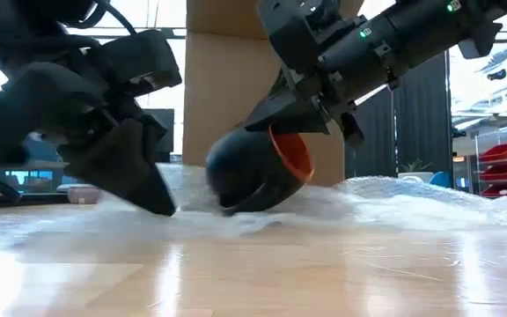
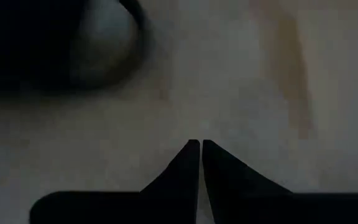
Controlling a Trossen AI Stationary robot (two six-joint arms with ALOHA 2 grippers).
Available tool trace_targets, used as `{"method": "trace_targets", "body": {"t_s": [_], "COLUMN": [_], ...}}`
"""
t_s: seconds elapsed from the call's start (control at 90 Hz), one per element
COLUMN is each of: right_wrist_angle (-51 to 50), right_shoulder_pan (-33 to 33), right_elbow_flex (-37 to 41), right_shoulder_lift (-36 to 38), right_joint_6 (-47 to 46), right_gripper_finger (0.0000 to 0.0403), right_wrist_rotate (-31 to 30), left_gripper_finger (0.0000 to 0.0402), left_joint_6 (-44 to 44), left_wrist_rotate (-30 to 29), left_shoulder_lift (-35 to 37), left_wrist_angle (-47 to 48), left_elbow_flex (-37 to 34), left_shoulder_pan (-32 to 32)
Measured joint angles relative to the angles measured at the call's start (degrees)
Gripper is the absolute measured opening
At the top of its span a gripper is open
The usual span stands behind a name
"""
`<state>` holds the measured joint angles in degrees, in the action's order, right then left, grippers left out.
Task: Wrap mug
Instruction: Wrap the black mug with the bubble wrap
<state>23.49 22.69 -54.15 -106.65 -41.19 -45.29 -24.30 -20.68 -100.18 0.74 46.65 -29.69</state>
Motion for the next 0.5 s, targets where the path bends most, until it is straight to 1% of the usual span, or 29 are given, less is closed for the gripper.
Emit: {"method": "trace_targets", "body": {"t_s": [0.067,0.122,0.222,0.422,0.5], "right_wrist_angle": [-0.2,-0.5,-1.0,-2.0,-2.5], "right_shoulder_pan": [0.9,1.9,3.5,6.1,7.2], "right_elbow_flex": [0.1,0.1,0.3,0.3,0.3], "right_shoulder_lift": [0.2,0.6,2.2,4.0,4.0], "right_joint_6": [1.5,3.3,6.4,6.6,8.6], "right_gripper_finger": [0.0010,0.0006,0.0001,0.0001,0.0000], "right_wrist_rotate": [-1.8,-3.5,-8.3,-11.9,-12.2], "left_gripper_finger": [0.0005,0.0005,0.0005,0.0005,0.0005], "left_joint_6": [-1.8,-4.0,-6.9,-4.2,-3.1], "left_wrist_rotate": [2.1,2.4,2.2,4.4,5.4], "left_shoulder_lift": [0.0,-0.3,-1.6,-2.7,-2.8], "left_wrist_angle": [0.9,1.2,0.2,-0.1,-0.1], "left_elbow_flex": [0.1,0.1,0.2,1.8,2.5], "left_shoulder_pan": [-0.2,-0.6,-2.1,-3.0,-3.3]}}
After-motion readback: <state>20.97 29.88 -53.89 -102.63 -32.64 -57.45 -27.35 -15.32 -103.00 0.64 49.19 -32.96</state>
